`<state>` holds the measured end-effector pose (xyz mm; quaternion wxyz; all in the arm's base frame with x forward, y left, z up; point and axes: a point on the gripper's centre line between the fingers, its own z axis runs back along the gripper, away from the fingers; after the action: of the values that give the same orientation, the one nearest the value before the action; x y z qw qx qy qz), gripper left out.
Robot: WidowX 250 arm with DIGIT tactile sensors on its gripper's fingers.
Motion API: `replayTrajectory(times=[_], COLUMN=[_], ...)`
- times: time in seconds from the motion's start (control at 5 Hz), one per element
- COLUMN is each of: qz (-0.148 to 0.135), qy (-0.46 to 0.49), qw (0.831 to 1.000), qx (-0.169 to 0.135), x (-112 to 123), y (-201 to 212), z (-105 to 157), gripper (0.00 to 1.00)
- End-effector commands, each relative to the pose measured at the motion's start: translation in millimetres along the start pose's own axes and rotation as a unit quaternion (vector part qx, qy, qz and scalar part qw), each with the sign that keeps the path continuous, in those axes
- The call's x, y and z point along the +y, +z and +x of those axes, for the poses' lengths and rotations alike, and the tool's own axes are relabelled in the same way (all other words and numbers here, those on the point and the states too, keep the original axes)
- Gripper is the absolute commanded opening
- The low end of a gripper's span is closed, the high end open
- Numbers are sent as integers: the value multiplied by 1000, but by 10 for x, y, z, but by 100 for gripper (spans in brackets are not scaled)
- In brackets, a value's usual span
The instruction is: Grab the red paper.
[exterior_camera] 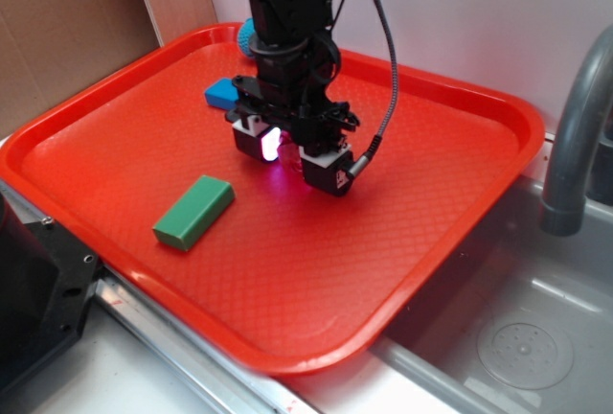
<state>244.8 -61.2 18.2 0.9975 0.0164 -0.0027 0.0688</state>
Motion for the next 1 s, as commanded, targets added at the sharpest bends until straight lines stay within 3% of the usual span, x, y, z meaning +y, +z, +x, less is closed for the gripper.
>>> replayTrajectory(times=[0.0,0.2,0.4,0.6,0.8], qz=[-5,-19,-54,-97,-100], qy=[3,31,34,13,-15], qw=[1000,999,997,993,990], qx=[-19,-36,-35,-72,-94], x=[382,751,1069,1255,1218], y=[484,945,1253,1642,1701], z=[112,22,-118,-269,-278], gripper=[0,0,0,0,0])
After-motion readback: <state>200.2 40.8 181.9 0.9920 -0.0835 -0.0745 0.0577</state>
